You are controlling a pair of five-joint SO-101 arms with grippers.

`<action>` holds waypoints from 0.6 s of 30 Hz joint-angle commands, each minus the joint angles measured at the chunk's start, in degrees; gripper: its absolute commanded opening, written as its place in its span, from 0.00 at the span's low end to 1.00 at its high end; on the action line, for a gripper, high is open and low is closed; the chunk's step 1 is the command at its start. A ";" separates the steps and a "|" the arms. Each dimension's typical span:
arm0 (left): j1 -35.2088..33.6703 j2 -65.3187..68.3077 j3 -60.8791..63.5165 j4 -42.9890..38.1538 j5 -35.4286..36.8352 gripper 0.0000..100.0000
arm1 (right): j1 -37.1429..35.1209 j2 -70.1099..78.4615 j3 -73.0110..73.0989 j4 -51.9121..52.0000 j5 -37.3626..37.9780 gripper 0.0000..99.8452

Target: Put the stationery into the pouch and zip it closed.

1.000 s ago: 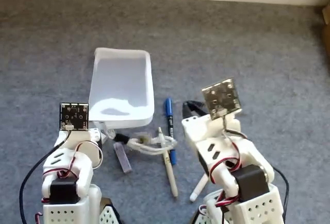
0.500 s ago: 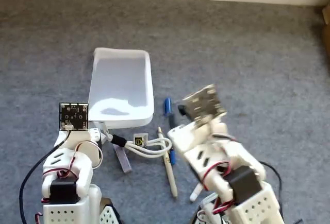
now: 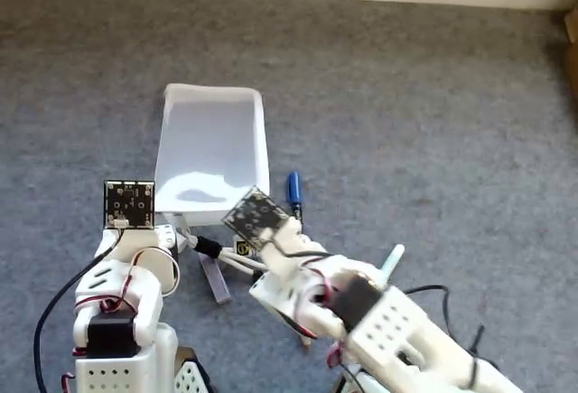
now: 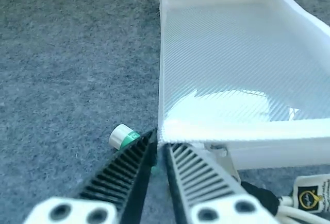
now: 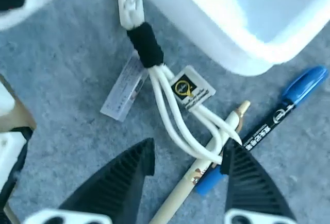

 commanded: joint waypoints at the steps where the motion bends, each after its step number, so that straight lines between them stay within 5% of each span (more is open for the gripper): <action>1: -0.92 -0.66 -3.30 -0.09 0.53 0.01 | -0.84 9.45 -5.32 -3.47 0.53 0.21; 18: -0.92 -0.66 -3.21 -0.09 0.53 0.01 | -0.84 30.46 -6.90 -15.08 4.40 0.21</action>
